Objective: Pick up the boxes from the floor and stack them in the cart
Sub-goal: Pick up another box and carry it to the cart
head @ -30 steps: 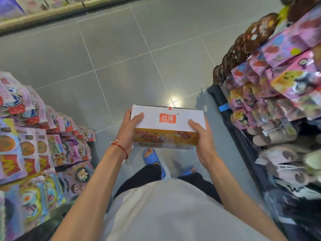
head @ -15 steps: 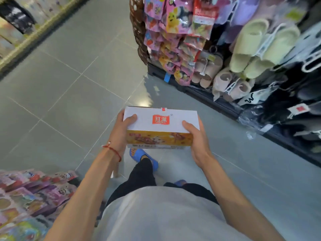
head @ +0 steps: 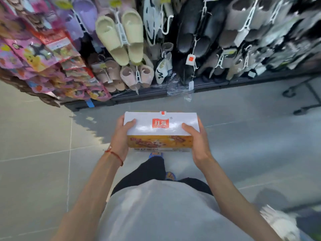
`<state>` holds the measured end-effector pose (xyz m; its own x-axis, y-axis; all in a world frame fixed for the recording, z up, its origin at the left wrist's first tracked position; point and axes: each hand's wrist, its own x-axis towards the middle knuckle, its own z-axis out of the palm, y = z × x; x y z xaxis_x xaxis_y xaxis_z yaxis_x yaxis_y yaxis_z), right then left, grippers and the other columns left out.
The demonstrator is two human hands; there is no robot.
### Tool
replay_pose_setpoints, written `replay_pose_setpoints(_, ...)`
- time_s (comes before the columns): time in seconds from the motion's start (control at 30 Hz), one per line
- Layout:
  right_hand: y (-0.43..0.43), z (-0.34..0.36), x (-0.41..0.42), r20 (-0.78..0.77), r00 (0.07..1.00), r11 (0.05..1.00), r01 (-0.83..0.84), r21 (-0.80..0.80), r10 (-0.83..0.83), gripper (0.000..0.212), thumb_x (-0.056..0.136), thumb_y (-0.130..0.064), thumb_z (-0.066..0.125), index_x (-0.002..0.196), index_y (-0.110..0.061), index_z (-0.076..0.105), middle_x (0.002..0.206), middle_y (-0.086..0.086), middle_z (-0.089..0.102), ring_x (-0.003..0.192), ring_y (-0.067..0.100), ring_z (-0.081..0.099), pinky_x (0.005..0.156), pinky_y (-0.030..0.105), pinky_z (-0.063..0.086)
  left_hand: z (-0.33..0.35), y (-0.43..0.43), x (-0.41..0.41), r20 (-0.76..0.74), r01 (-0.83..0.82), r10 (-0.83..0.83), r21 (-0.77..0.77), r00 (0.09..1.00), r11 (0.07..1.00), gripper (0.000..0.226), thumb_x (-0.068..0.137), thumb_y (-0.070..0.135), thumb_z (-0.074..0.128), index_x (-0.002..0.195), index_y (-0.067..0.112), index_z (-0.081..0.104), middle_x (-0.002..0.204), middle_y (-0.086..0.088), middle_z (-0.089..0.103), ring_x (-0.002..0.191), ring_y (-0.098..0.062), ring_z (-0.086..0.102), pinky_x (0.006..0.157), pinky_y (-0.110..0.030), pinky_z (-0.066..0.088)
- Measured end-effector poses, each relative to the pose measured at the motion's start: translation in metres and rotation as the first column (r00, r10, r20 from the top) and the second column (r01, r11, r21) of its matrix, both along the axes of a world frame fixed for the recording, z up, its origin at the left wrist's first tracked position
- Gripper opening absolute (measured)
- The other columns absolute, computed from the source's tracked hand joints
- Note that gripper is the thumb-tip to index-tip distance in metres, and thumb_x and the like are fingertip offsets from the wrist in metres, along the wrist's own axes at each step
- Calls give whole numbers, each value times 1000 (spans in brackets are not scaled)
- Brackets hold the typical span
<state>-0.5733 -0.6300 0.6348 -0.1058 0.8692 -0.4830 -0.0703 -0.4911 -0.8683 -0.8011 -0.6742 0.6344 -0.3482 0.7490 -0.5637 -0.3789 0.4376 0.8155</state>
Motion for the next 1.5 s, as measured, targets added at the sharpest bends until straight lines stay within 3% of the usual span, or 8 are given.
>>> replay_pose_setpoints(0.3,60,-8,66,3,952,952,305,4,-305,47,88,-33,71,133,-33,57,122,-2,73,111,22,72,95,46,61,-3,136,64,46,321,-321,23,946,947,49,97,24,58,144,27,44,114,0,73,82,-13,73,66,-29,58)
replay_pose_setpoints(0.43,84,-5,86,9,894,894,448,2,-448,44,91,-31,71,132,-32,55,118,-2,74,108,22,73,85,35,62,2,194,92,27,466,-467,37,884,884,46,98,22,57,142,23,46,121,-4,70,90,-16,70,65,-30,57)
replay_pose_setpoints(0.63,103,5,122,-5,786,786,618,-15,-618,60,81,-43,69,138,-35,51,121,-6,73,110,18,72,91,39,59,13,264,147,10,659,-661,59,751,750,49,93,25,62,140,21,51,125,-10,68,96,-21,70,70,-32,57)
replay_pose_setpoints(0.77,120,3,162,-25,697,697,715,-46,-717,60,79,-40,70,137,-33,53,119,-4,74,109,22,73,95,46,59,13,303,203,-22,721,-721,52,693,691,43,96,20,60,138,17,51,114,-6,71,85,-14,71,63,-26,56)
replay_pose_setpoints(0.93,156,-5,243,-1,639,638,767,-66,-769,59,75,-48,73,131,-40,56,120,-4,75,112,25,72,102,59,54,8,351,294,-27,773,-772,29,635,634,44,97,20,59,139,19,49,122,-8,70,89,-15,73,66,-30,58)
replay_pose_setpoints(1.07,193,-4,328,23,603,602,797,-40,-797,69,71,-53,73,136,-37,54,123,-6,73,112,22,71,100,52,57,8,391,386,-39,799,-798,19,601,601,41,97,20,58,138,20,50,124,-9,69,98,-22,71,71,-33,59)
replay_pose_setpoints(1.27,230,1,450,40,539,538,842,-45,-841,51,93,-40,70,139,-41,49,121,-10,72,108,15,72,86,33,60,13,448,526,-30,855,-855,11,518,518,44,98,22,57,141,20,48,123,-6,70,101,-20,70,67,-29,58)
replay_pose_setpoints(1.5,290,6,579,57,510,508,860,-38,-858,42,95,-37,67,134,-40,53,117,-9,74,107,16,73,91,37,61,11,517,662,-30,899,-899,26,437,436,33,98,20,56,131,17,56,118,-6,71,102,-21,70,70,-31,56)
